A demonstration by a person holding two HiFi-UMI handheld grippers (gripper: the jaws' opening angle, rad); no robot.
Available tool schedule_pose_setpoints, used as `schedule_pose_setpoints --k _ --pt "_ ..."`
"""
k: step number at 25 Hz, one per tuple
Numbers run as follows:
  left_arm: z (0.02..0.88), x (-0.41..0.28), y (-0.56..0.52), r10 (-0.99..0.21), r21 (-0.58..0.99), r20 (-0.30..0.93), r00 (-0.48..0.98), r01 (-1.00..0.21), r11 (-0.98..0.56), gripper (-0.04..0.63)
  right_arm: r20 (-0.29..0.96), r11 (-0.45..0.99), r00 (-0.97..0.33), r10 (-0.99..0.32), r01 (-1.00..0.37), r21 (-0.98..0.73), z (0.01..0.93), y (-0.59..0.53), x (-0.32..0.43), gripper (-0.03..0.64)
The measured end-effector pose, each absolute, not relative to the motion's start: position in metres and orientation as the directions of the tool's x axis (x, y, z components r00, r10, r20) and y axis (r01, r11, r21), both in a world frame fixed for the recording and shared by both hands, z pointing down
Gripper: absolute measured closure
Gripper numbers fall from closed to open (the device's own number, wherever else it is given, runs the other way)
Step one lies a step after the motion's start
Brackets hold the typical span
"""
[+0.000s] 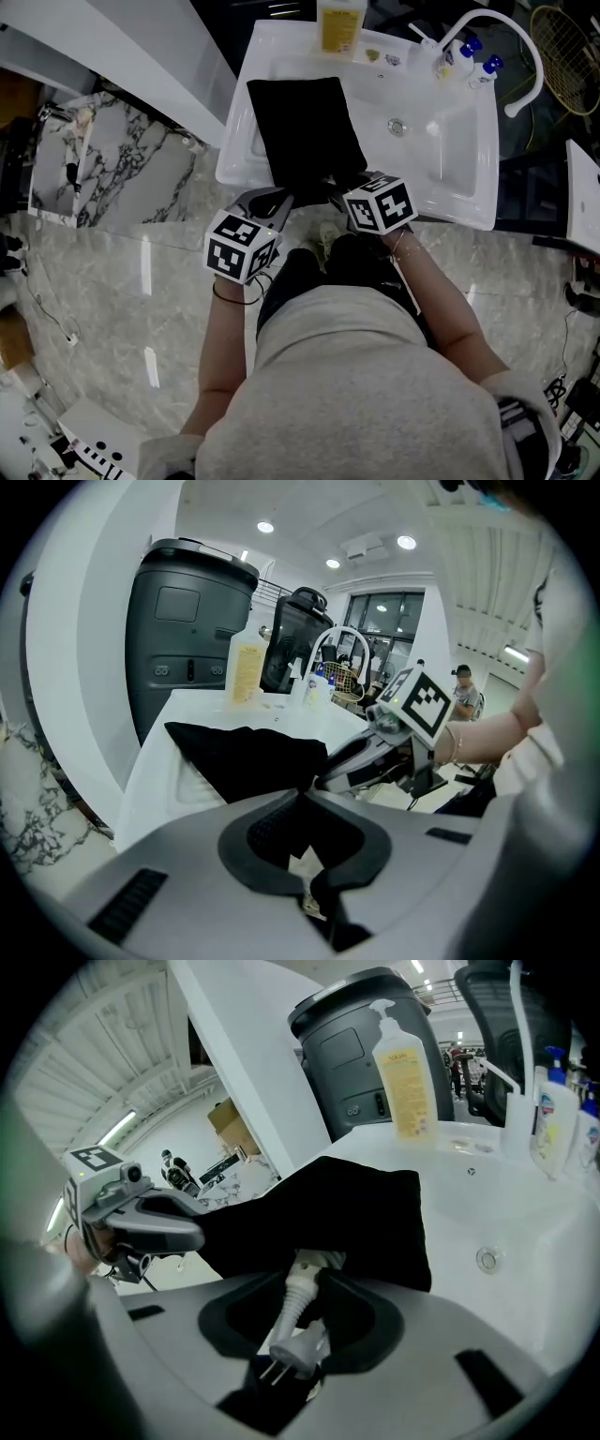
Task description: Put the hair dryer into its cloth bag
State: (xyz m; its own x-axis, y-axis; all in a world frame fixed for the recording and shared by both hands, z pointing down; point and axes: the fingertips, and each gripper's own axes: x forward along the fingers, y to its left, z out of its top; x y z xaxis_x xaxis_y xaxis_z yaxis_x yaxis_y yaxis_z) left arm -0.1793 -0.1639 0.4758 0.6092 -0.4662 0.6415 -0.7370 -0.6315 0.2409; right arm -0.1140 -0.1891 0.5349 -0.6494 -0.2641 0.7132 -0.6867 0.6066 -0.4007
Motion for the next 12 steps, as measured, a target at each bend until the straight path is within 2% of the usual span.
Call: schedule_pose_setpoints --k 5,9,12 --pt "0.476 -0.179 -0.162 -0.472 0.240 0.642 0.605 -0.742 -0.625 0.583 0.692 0.573 -0.660 -0.294 -0.701 -0.425 0.537 -0.202 -0.130 0.500" --pt "0.475 -0.180 -0.163 -0.475 0.241 0.640 0.604 -0.745 -0.621 0.583 0.688 0.599 -0.655 -0.313 -0.698 -0.391 0.536 -0.198 -0.131 0.502" --pt "0.475 -0.182 -0.163 -0.477 0.239 0.640 0.602 -0.746 -0.622 0.583 0.700 0.657 -0.664 -0.263 -0.655 -0.374 0.535 -0.180 -0.125 0.444"
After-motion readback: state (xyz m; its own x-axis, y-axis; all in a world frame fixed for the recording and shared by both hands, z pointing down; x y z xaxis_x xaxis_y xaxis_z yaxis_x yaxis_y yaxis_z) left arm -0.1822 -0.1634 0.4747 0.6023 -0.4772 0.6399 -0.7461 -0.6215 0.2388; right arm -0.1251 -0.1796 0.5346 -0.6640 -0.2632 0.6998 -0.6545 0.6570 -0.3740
